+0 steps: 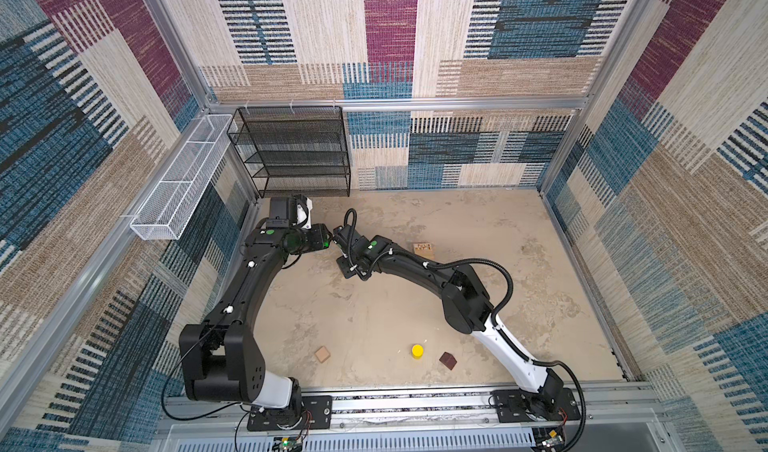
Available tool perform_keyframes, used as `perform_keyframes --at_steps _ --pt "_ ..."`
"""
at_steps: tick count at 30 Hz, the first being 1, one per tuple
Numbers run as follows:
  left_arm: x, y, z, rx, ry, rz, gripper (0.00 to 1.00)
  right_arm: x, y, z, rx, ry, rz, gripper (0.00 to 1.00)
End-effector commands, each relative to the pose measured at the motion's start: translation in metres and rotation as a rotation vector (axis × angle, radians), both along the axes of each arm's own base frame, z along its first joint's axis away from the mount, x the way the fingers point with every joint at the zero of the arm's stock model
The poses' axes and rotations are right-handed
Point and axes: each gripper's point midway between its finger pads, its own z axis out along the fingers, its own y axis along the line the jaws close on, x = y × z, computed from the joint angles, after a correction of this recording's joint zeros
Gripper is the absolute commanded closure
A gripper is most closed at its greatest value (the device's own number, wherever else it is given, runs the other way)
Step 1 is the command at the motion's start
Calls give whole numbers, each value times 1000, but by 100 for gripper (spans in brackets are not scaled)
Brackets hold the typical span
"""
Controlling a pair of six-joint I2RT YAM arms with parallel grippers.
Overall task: Build the wood block tower
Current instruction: 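Lower the open right gripper over the yellow cube with the red shield, then close the right gripper on the yellow cube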
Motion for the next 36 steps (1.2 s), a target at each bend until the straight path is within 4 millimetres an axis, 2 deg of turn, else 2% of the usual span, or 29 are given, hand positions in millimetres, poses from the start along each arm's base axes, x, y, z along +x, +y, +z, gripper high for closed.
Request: perform_keyframes --at_steps 1,7,23,27,30,36 --pt "-2 -3 5 -31 6 5 48 2 0 0 1 0 -22 52" --pt "-2 -1 7 -34 -1 12 48 1 4 -2 13 9 -18 58" --pt "-1 -1 6 -55 3 18 48 -2 7 -10 10 34 -4 57" --pt "-1 -1 5 -58 7 20 48 -2 5 -12 0 34 -3 58" --pt "0 0 4 -61 9 21 48 -2 4 -12 -6 31 -2 63" --pt "-1 0 4 -62 10 22 48 -2 2 -15 -18 30 -6 63"
